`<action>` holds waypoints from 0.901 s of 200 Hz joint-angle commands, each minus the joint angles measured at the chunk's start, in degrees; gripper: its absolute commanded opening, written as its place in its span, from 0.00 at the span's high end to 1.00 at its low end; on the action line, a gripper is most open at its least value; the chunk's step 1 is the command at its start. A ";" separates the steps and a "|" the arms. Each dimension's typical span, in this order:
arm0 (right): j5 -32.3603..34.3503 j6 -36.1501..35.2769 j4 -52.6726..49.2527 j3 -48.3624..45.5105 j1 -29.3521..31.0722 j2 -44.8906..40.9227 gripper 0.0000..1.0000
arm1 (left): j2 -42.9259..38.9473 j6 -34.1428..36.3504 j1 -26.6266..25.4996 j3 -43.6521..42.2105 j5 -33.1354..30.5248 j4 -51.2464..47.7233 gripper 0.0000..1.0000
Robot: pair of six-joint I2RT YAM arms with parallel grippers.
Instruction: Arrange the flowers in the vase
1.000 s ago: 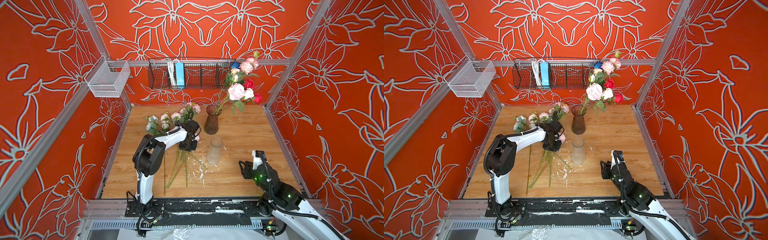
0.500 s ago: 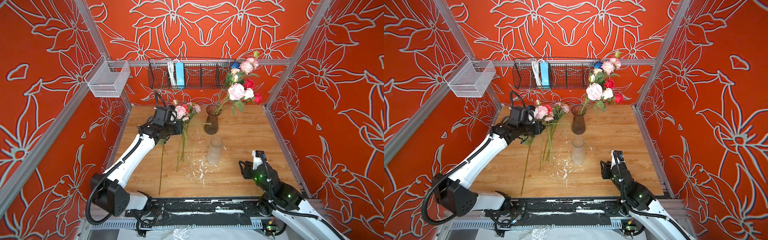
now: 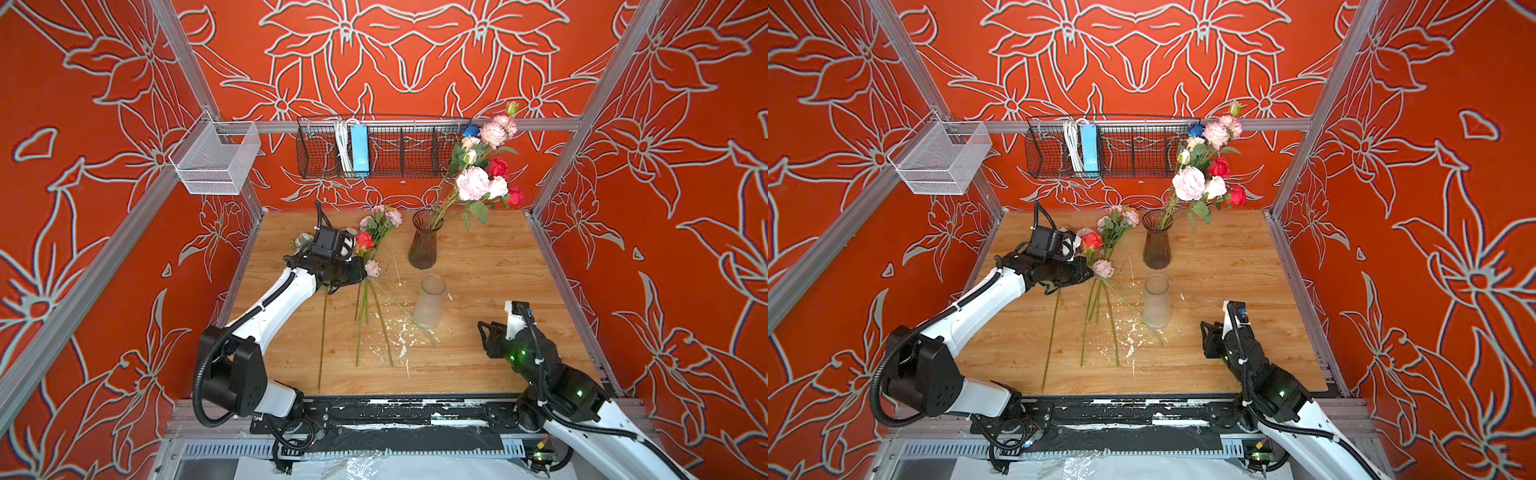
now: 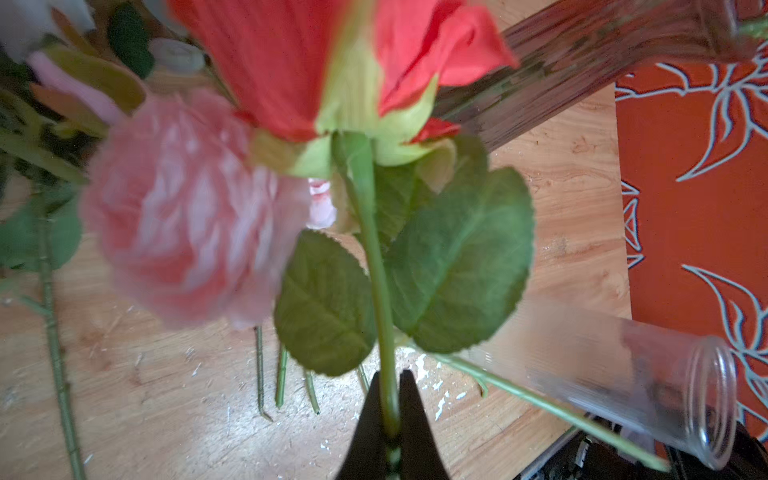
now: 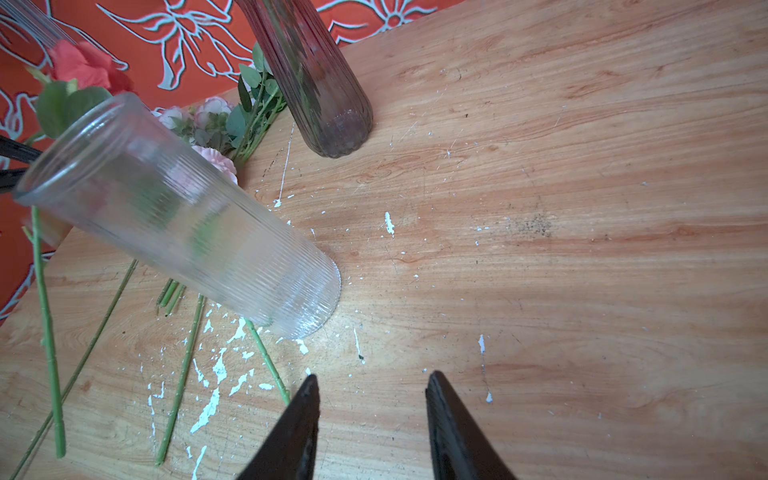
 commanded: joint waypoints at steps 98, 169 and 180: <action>-0.24 -0.57 3.22 1.78 0.13 2.70 0.57 | -14.42 0.44 -0.85 5.87 9.52 5.88 1.00; 3.37 -3.40 11.18 7.94 0.04 13.43 0.57 | -23.09 6.46 -16.14 2.94 0.21 41.93 1.00; 4.87 -4.16 12.91 8.96 0.04 14.63 0.56 | -21.71 6.63 -17.40 3.99 -0.55 45.00 1.00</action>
